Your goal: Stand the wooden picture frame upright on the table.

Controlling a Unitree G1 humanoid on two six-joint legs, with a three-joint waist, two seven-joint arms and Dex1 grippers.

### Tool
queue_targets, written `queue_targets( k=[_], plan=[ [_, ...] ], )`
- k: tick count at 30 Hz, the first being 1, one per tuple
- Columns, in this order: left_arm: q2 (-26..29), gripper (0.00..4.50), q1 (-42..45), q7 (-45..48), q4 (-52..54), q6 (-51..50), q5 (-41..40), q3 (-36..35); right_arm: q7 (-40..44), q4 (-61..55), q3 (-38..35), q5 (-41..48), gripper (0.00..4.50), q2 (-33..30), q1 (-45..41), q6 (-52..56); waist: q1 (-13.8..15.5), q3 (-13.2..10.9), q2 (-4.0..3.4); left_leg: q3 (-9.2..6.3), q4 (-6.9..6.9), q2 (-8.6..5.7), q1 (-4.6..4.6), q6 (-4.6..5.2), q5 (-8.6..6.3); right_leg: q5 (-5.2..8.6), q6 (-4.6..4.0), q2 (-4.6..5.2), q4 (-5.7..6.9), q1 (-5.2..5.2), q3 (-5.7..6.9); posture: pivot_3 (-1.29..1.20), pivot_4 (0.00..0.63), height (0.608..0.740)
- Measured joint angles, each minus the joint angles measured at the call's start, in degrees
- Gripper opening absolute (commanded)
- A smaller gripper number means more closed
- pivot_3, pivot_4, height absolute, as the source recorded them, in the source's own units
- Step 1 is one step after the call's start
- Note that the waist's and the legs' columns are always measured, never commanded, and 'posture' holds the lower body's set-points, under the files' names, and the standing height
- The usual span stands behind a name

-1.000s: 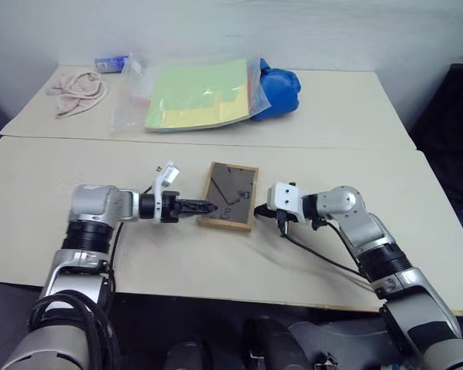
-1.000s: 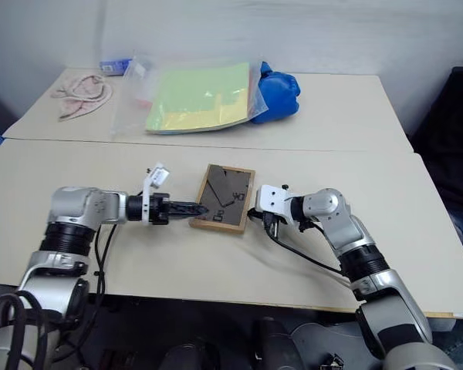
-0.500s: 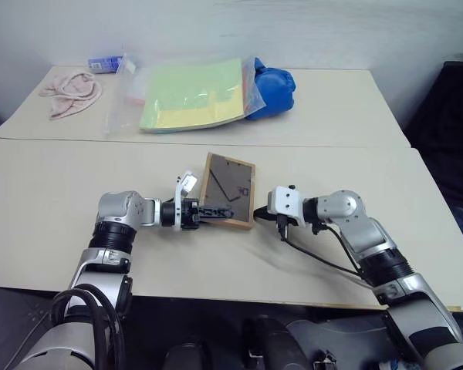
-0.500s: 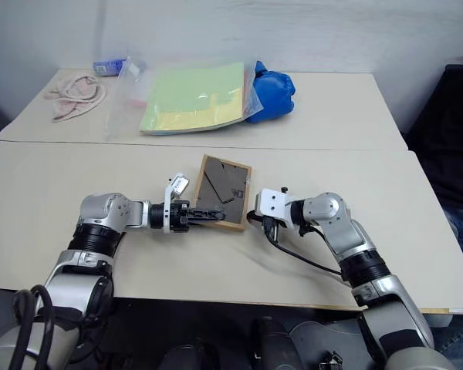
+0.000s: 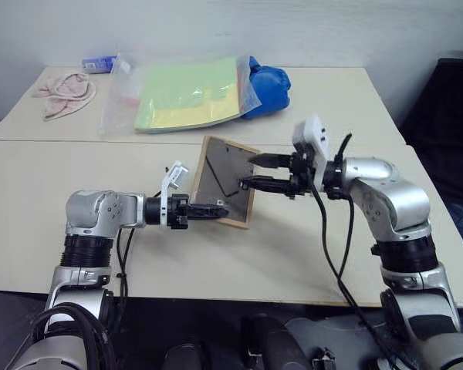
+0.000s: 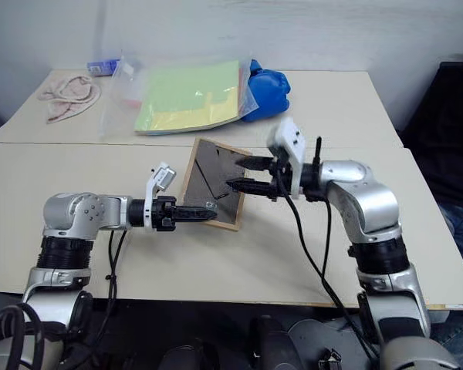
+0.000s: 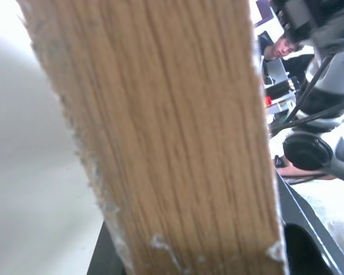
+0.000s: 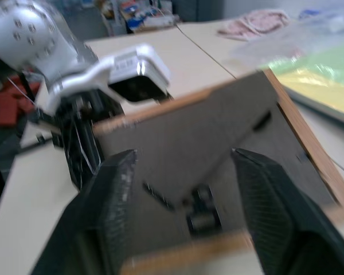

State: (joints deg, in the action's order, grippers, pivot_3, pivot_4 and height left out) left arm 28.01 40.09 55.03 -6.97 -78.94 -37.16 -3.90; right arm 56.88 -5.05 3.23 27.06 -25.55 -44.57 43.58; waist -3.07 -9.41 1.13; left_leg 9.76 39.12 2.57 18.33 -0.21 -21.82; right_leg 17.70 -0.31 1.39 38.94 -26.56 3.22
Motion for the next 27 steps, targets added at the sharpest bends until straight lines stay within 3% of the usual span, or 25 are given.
queue_targets(
  k=[2, 3, 13, 21, 27],
  plan=[
    [0.2, 1.38, -0.8, -0.4, 1.8, 1.0, 0.0, 0.3, -2.0, 2.0, 0.6, 0.7, 4.34, 2.5, -1.7, 3.1, -0.1, 0.0, 0.00, 0.01, 0.00, -0.01, 0.06, 0.02, 0.00, 0.00, 0.00, 0.00, -0.01, -0.04, 0.00, 0.00, 0.150, 0.740],
    [0.2, 1.38, -0.9, -0.4, 2.5, 1.5, 0.0, 0.8, -2.6, 3.0, 1.1, 0.7, 4.49, 3.3, -2.4, 3.8, 0.0, 0.0, 0.00, 0.00, 0.00, -0.01, 0.06, 0.02, 0.00, 0.00, 0.00, 0.00, -0.01, -0.04, 0.00, 0.00, 0.150, 0.740],
    [1.4, 1.38, -1.9, -0.3, 4.7, 5.1, -0.3, 2.6, -3.7, 5.3, 4.3, 1.1, 4.50, 4.1, -7.5, 7.7, -0.1, 0.0, 0.00, 0.00, -0.02, 0.00, 0.08, 0.01, 0.00, 0.00, 0.00, 0.00, -0.03, -0.06, 0.01, 0.00, 0.150, 0.740],
    [2.2, 1.38, -2.1, -0.3, 4.7, 6.1, -0.8, 2.7, -2.4, 9.6, 2.7, 0.1, 4.50, -2.4, -8.1, 6.5, -0.3, 0.0, 0.02, 0.01, -0.04, 0.00, 0.07, 0.02, 0.00, 0.00, 0.00, -0.01, -0.05, -0.06, 0.01, 0.00, 0.150, 0.740],
    [2.5, 1.38, -2.0, -0.4, 4.2, 7.2, -0.6, 3.8, -2.0, 8.3, 3.6, 0.6, 4.50, 0.5, -7.4, 6.5, -0.5, 0.0, 0.02, 0.00, -0.05, 0.03, 0.07, -0.01, 0.01, 0.00, 0.00, -0.05, -0.03, -0.06, 0.01, 0.00, 0.150, 0.740]
  ],
)
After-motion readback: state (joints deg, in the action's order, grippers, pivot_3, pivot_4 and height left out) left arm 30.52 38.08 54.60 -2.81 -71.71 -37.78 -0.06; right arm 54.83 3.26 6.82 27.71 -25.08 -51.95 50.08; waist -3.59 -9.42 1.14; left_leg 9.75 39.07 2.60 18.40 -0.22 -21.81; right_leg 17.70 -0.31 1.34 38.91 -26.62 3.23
